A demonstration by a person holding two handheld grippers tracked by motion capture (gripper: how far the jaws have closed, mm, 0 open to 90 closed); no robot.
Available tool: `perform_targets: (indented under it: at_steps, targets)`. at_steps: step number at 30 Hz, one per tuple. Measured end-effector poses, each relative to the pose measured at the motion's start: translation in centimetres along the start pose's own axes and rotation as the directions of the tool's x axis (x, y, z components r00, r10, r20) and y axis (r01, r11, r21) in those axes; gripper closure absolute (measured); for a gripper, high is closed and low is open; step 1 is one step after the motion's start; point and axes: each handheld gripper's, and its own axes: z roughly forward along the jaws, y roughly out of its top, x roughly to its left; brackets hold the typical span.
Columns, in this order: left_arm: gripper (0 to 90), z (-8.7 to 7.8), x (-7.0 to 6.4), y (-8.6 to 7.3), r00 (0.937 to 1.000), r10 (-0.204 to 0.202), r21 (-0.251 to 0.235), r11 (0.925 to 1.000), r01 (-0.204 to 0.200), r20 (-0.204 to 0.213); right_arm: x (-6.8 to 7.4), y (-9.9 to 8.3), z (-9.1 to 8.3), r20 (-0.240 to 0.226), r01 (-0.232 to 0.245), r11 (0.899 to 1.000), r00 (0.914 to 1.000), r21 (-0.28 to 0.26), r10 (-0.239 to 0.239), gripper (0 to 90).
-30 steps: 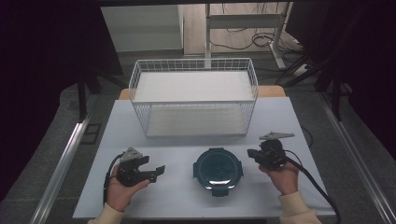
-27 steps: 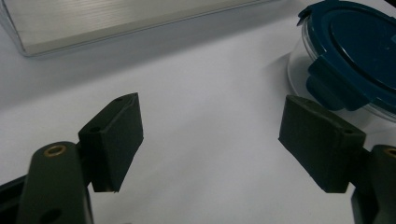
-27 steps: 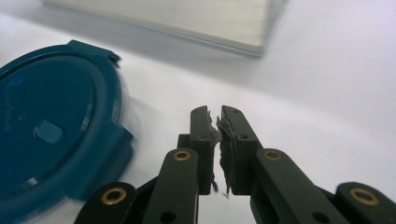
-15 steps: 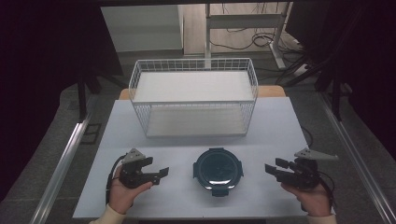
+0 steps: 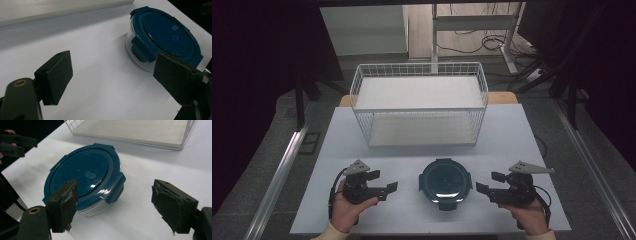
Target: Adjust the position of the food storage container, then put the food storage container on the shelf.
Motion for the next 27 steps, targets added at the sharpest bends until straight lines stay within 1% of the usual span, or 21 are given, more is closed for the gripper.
perform_targets:
  at_steps: [2, 4, 5, 6, 7, 9, 11, 13, 14, 17, 18, 19, 20, 21, 22, 24, 25, 26, 27]
  targets:
    - [14.8, 0.0, -0.2, 0.1, 1.0, -0.005, -0.002, 1.0, 0.005, 0.005, 0.0, 0.0, 0.0, 0.0, -0.005, 1.0, 1.0, -0.002, 0.005, 19.6]
    - [14.0, 0.1, -0.5, 0.4, 1.0, 0.0, -0.003, 1.0, 0.0, 0.009, 0.3, 0.3, 0.2, -0.017, -0.017, 1.0, 0.9997, 0.0, 0.017, 18.3]
    - [14.0, 0.2, -0.7, 0.4, 0.9999, -0.003, -0.001, 1.0, 0.003, 0.012, 0.3, 0.3, 0.2, -0.017, -0.017, 1.0, 0.9997, 0.0, 0.017, 18.3]
    - [13.5, 0.5, -1.0, 0.5, 0.9997, -0.004, 0.008, 1.0, 0.004, 0.025, 0.4, 0.5, 0.5, -0.022, -0.028, 1.0, 0.9994, 0.003, 0.028, 17.6]
    - [13.3, 0.5, -1.0, 0.5, 0.9997, -0.004, 0.008, 1.0, 0.004, 0.025, 0.4, 0.5, 0.5, -0.022, -0.028, 1.0, 0.9994, 0.003, 0.028, 17.6]
    - [13.0, 0.9, -1.3, 0.8, 0.9994, -0.007, 0.018, 0.9998, 0.006, 0.034, 0.6, 0.8, 1.0, -0.036, -0.052, 0.999, 0.998, 0.01, 0.052, 16.3]
    - [13.0, 1.2, -1.4, 1.1, 0.9991, -0.011, 0.023, 0.9997, 0.01, 0.042, 1.1, 1.2, 1.6, -0.051, -0.066, 0.998, 0.9964, 0.02, 0.067, 15.8]
    - [13.0, 1.5, -1.4, 1.5, 0.9981, -0.022, 0.026, 0.9994, 0.021, 0.057, 1.5, 1.7, 2.2, -0.051, -0.062, 0.998, 0.9967, 0.033, 0.063, 15.5]
    - [12.6, 1.7, -1.4, 1.8, 0.9972, -0.032, 0.032, 0.9991, 0.03, 0.068, 1.6, 2.0, 2.9, -0.045, -0.065, 0.997, 0.9968, 0.046, 0.067, 15.0]
    - [12.2, 2.2, -1.4, 2.2, 0.9933, -0.059, 0.044, 0.9975, 0.055, 0.099, 1.6, 2.2, 3.3, -0.04, -0.069, 0.996, 0.9967, 0.052, 0.071, 14.1]
    - [12.2, 2.4, -1.4, 2.2, 0.9927, -0.066, 0.048, 0.997, 0.061, 0.101, 1.6, 2.2, 3.4, -0.04, -0.074, 0.996, 0.9963, 0.054, 0.077, 14.0]
    - [12.1, 2.5, -1.4, 2.2, 0.9912, -0.077, 0.056, 0.9958, 0.072, 0.108, 1.6, 2.2, 3.5, -0.044, -0.078, 0.996, 0.9958, 0.054, 0.08, 13.6]
    - [11.9, 2.7, -1.4, 2.2, 0.9878, -0.098, 0.064, 0.9939, 0.091, 0.121, 1.6, 2.1, 3.6, -0.048, -0.08, 0.995, 0.9954, 0.058, 0.083, 13.2]
    - [11.6, 2.9, -1.4, 2.1, 0.9858, -0.108, 0.068, 0.9927, 0.099, 0.129, 1.6, 1.9, 3.8, -0.049, -0.084, 0.995, 0.995, 0.062, 0.087, 12.9]
    - [11.5, 3.2, -1.5, 2.0, 0.9847, -0.114, 0.079, 0.9914, 0.104, 0.131, 1.6, 1.8, 3.8, -0.049, -0.083, 0.994, 0.9951, 0.069, 0.086, 12.4]
    - [11.0, 3.5, -1.7, 1.9, 0.9855, -0.114, 0.088, 0.9907, 0.104, 0.125, 1.4, 1.4, 3.8, -0.052, -0.093, 0.992, 0.9939, 0.079, 0.098, 12.2]
    - [11.0, 3.8, -1.8, 1.9, 0.9811, -0.13, 0.089, 0.9891, 0.118, 0.144, 1.4, 1.4, 3.8, -0.052, -0.093, 0.992, 0.9939, 0.079, 0.098, 12.2]
    - [11.0, 4.1, -1.8, 1.8, 0.9736, -0.152, 0.1, 0.9856, 0.137, 0.17, 1.4, 1.2, 3.8, -0.054, -0.098, 0.991, 0.9931, 0.088, 0.103, 12.0]
    - [10.7, 4.5, -1.8, 1.7, 0.9678, -0.169, 0.11, 0.9825, 0.15, 0.187, 1.3, 1.1, 3.9, -0.059, -0.104, 0.99, 0.9922, 0.099, 0.11, 11.3]
